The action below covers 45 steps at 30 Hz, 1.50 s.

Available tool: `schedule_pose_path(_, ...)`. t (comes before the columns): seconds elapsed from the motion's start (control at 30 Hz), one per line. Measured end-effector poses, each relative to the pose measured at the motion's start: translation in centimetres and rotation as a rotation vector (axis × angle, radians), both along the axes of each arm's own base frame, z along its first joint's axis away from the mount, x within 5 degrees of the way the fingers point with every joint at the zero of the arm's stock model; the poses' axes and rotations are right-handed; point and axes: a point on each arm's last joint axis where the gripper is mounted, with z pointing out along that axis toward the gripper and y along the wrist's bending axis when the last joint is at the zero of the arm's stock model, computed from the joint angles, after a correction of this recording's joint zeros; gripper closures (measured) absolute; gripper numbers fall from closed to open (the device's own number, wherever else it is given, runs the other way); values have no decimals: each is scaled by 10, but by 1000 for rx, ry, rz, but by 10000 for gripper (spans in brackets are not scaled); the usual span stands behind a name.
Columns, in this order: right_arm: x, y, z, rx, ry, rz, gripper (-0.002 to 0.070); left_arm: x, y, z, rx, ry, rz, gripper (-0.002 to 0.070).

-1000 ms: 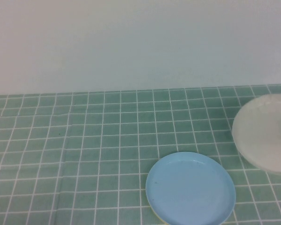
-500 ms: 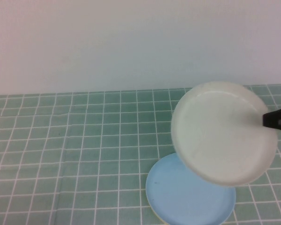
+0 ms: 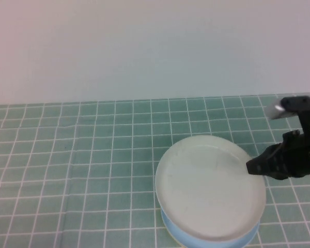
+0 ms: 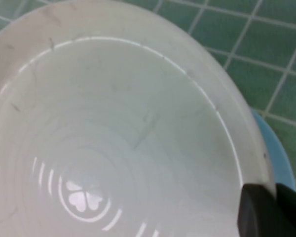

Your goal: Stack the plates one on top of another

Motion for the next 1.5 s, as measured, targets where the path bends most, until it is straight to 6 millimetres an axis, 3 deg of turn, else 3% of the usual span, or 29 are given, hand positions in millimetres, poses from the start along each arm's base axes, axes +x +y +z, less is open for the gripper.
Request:
schedule_pose_path(0.27, 11, 0, -42, -49, 111, -10, 663, 0, 0, 0, 0, 0, 0, 676)
schedule_pose_path(0.4, 14, 0, -50, -66, 115, -5, 645, 0, 0, 0, 0, 0, 0, 676)
schedule_pose_path(0.67, 15, -1, -51, -79, 104, 16, 440, 0, 0, 0, 0, 0, 0, 676)
schedule_pose_path(0.8, 14, -1, -43, -75, 78, 15, 402, 0, 0, 0, 0, 0, 0, 676)
schedule_pose_path(1.0, 8, -4, -4, -75, -70, 2, 407, 0, 0, 0, 0, 0, 0, 676)
schedule_pose_path(1.13, -4, -10, 35, -85, -206, -10, 545, 0, 0, 0, 0, 0, 0, 676)
schedule_pose_path(1.27, -28, -16, 80, -74, -353, -26, 652, 0, 0, 0, 0, 0, 0, 676)
schedule_pose_path(1.4, -63, -22, 124, -36, -507, -19, 670, 0, 0, 0, 0, 0, 0, 676)
schedule_pose_path(1.5, -88, -23, 145, 21, -566, -5, 673, 0, 0, 0, 0, 0, 0, 676)
